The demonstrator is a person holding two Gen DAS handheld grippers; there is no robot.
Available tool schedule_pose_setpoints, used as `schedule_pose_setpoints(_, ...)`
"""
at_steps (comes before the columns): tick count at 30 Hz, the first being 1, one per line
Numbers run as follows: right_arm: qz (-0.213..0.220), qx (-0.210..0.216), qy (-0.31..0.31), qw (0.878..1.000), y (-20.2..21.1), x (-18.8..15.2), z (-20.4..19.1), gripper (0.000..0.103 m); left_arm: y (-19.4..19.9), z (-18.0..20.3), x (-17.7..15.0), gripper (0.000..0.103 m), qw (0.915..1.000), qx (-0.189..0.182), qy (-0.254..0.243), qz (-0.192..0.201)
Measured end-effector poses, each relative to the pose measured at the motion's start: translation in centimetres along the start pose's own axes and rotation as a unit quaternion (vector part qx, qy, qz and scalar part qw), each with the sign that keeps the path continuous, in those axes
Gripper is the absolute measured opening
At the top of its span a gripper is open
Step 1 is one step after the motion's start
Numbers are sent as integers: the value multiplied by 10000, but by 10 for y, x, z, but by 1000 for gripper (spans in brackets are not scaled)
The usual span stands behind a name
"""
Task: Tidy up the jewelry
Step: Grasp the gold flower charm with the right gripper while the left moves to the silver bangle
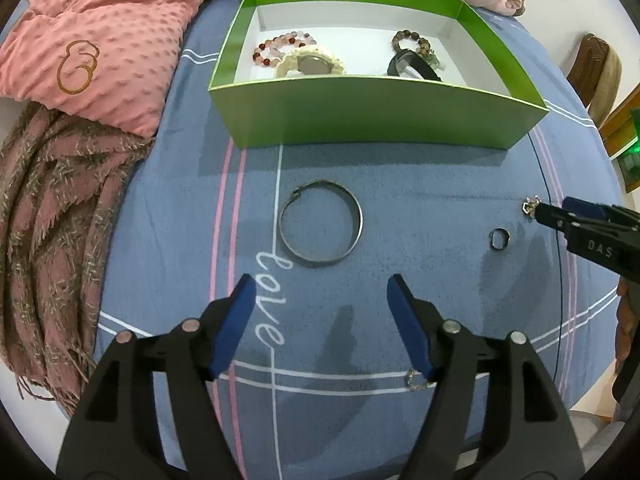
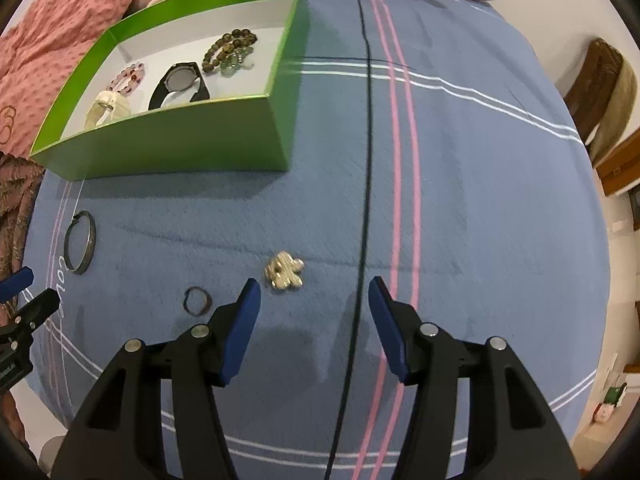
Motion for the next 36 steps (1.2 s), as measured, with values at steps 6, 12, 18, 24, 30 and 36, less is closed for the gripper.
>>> schedule_pose_setpoints(6, -46, -25, 234, 9997, -11, 10, -14, 55, -7, -8, 10, 71, 9998, -31, 176, -24)
schedule_pose_setpoints(12, -154, -24, 415, 9990, -20, 11, -25, 41, -17, -15, 24, 72, 9989, -104, 442, -113)
schedule_pose_setpoints(18, -123, 6, 459, 9989, -20, 6, -29, 27, -22, 1, 22, 73, 9995, -237, 153, -156)
schedule_pose_setpoints(24, -94, 7, 452, 9989, -17, 1, -27, 26, -23, 13, 21, 73, 9987, -421, -247, -131)
schedule_pose_setpoints(30, -102, 13, 447, 9989, -19, 3, -27, 26, -37, 18, 20, 66, 9969, -179, -727, -235)
schedule_pose_setpoints(36, -97, 17, 443, 9990, -19, 5, -26, 26, -46, 10, 16, 34, 9975, -151, -567, -403)
Point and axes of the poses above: each gripper's, at about its wrist camera, not at the fingertips, and y roughly against the way its jaws point, z to its right, x to its top, the point moved 5 cm from there along -y, roughly the way its jaws point, and after that the axes turned 2 degrees about -z, right-handed, at the moved point
